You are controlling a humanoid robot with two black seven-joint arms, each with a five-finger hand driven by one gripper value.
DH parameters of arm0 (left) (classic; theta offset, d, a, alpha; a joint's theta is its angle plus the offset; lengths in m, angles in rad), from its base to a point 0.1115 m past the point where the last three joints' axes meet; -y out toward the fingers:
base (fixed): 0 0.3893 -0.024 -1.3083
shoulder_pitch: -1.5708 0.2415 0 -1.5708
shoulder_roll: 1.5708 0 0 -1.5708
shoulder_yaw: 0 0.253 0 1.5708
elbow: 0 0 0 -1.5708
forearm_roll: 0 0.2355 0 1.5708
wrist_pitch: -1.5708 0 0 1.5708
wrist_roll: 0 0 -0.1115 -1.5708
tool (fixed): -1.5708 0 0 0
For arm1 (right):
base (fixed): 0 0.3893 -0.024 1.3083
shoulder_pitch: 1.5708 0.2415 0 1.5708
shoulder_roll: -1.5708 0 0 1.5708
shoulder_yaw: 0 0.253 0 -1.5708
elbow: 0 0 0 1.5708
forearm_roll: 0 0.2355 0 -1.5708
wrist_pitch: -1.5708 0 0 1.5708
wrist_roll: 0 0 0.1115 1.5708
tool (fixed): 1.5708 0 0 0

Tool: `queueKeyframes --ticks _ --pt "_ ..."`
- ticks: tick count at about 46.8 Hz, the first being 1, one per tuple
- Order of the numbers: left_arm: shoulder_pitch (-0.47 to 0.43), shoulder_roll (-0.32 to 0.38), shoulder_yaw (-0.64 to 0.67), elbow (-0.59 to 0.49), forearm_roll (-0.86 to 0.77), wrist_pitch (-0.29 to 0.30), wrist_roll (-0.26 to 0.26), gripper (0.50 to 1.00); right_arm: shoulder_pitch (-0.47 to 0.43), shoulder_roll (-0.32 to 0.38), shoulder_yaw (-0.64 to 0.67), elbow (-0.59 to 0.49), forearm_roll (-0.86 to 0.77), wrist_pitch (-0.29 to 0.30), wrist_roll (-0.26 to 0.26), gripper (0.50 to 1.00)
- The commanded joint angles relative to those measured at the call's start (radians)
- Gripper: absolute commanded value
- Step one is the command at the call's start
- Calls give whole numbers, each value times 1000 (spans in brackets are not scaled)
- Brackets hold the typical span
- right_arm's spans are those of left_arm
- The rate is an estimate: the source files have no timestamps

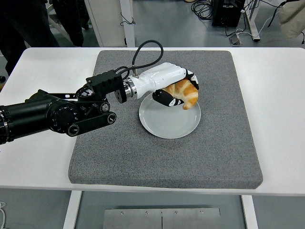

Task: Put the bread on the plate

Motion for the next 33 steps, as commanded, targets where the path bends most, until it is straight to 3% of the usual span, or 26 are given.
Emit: queueKeyframes --ticks 1,33 --pt "22 0 2 1 1 12 -2 500 0 0 0 0 0 0 0 1000" --pt "145 3 2 60 7 19 -38 500 -2 0 0 0 0 0 0 1000"
